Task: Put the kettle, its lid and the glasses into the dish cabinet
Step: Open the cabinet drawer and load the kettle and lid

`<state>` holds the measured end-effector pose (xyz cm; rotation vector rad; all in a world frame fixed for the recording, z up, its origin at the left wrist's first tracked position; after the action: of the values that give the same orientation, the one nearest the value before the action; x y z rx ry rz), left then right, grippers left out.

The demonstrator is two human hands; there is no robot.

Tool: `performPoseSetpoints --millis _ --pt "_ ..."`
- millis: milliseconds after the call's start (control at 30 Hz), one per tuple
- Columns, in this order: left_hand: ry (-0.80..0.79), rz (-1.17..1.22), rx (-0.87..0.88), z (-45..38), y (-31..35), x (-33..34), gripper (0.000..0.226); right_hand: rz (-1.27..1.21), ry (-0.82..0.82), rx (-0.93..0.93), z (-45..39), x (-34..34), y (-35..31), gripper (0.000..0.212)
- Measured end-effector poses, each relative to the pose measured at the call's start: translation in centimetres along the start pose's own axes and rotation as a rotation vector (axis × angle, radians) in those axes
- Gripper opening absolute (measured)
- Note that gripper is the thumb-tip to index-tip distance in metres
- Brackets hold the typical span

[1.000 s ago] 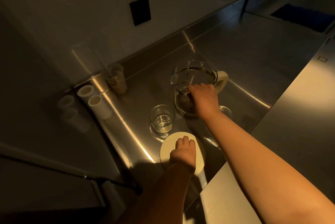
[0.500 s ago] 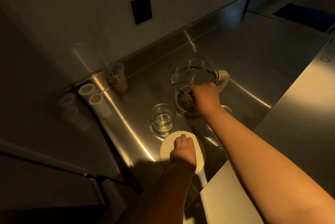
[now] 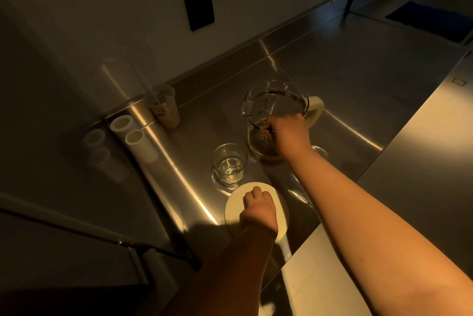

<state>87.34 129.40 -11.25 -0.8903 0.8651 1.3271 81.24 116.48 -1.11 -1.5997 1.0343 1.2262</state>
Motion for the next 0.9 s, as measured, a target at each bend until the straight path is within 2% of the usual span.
performPoseSetpoints --millis 133,233,900 --pt "-0.004 0.158 -0.072 0.4 -0.1 -0.4 0.052 0.010 0.003 -0.001 0.0 0.0 0.0 0.014" --pt "-0.011 0.193 -0.071 0.6 -0.3 -0.6 0.054 0.008 -0.003 0.006 -0.1 0.1 -0.1 0.013" --pt "-0.026 0.141 -0.009 2.2 -0.4 -2.4 0.051 -0.078 -0.004 -0.055 -0.3 0.5 0.8 0.006"
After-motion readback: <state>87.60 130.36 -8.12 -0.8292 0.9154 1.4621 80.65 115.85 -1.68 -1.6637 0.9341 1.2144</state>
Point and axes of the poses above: each hand's wrist, its own z-axis away from the middle knuckle, its own x-axis out of the palm, y = z × x, the point moved 1 cm from there along -z, towards the middle knuckle, and after that the axes turned 6 degrees about x, right-handed, at the moved point
